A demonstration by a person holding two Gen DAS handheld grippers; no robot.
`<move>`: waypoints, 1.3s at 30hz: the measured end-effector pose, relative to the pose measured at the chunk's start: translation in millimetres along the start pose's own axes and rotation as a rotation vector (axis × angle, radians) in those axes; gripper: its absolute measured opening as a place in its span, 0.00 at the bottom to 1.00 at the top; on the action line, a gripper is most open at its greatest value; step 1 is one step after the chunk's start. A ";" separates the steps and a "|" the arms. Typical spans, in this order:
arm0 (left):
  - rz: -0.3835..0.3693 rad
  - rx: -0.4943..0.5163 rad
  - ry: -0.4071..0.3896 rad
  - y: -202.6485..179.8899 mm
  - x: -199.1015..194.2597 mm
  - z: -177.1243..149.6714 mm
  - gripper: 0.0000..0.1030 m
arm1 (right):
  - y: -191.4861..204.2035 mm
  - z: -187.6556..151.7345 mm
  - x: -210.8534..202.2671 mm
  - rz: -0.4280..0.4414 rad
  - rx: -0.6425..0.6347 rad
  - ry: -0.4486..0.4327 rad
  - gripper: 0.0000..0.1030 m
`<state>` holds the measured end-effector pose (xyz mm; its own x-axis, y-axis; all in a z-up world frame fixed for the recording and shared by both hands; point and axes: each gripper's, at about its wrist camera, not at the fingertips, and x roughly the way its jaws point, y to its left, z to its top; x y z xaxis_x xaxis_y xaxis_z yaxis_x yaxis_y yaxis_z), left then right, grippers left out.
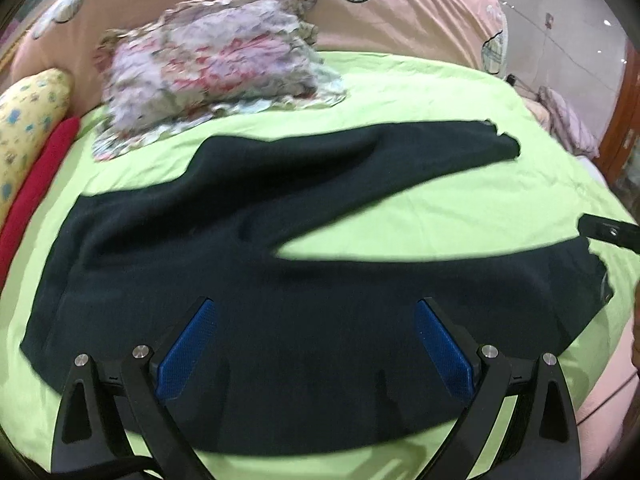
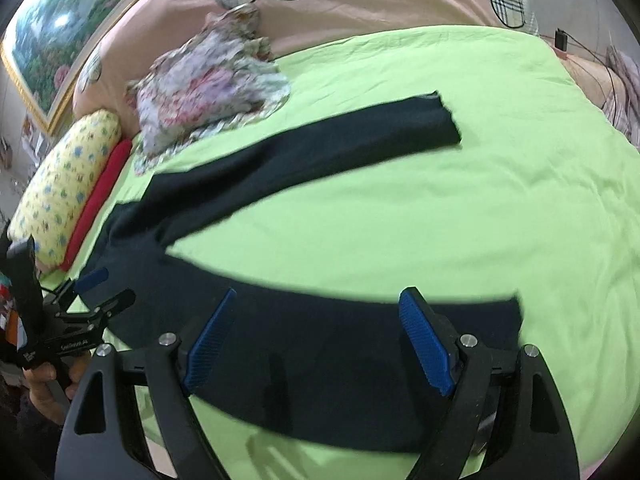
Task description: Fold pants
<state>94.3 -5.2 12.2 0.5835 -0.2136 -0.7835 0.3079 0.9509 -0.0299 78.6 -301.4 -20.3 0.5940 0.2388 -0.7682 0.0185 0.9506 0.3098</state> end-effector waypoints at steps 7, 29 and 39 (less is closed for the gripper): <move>-0.093 0.030 0.027 1.1 33.6 66.9 0.97 | -38.2 69.5 14.2 0.021 0.016 -0.021 0.81; -0.340 0.253 0.250 -42.1 208.7 211.0 0.93 | -120.3 212.0 121.3 -0.036 0.025 0.070 0.58; -0.466 0.275 0.346 -56.2 224.9 204.6 0.13 | -117.0 205.1 118.6 0.027 -0.010 0.021 0.08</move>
<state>362.0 -152.5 -35.4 0.0797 -0.4627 -0.8829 0.6788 0.6738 -0.2919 311.9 -425.0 -32.7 0.5767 0.2689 -0.7714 -0.0058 0.9456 0.3253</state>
